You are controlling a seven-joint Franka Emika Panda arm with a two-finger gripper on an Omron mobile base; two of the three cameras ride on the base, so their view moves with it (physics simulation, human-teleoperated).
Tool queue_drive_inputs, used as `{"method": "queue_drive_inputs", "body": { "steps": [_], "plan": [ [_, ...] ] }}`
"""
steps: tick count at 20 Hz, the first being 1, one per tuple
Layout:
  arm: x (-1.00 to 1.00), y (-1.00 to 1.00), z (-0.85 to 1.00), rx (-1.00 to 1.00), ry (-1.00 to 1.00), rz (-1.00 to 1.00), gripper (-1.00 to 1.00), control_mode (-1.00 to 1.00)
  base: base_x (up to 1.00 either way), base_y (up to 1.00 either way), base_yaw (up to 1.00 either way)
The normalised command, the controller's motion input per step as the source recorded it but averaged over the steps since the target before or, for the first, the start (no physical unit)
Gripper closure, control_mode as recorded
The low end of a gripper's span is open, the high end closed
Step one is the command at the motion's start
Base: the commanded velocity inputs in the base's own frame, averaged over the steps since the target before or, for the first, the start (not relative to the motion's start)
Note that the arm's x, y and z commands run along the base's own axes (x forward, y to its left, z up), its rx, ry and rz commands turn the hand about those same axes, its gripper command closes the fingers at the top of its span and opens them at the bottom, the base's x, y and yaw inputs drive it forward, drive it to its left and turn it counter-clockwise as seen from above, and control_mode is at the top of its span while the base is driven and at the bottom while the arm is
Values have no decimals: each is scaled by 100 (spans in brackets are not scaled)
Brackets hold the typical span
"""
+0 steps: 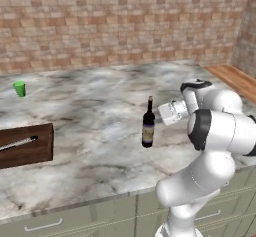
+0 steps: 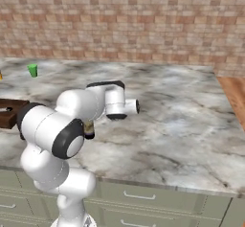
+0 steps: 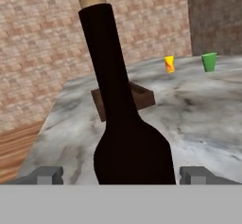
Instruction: Place the drinks on the dining counter in a tight cluster.
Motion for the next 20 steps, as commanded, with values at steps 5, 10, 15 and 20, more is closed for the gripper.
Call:
{"method": "queue_drive_inputs", "body": {
  "steps": [5, 10, 15, 20],
  "plan": [
    [-23, -40, 10, 0, 0, -3, -100, -100, 0, 0, 0],
    [-1, -36, 9, 0, 0, -12, -100, -100, 0, 0, 0],
    [7, -45, 19, -11, 28, -22, -100, -100, 0, 0, 0],
    [0, -44, 25, -16, 39, -28, -100, -100, 0, 0, 0]
  ]
}}
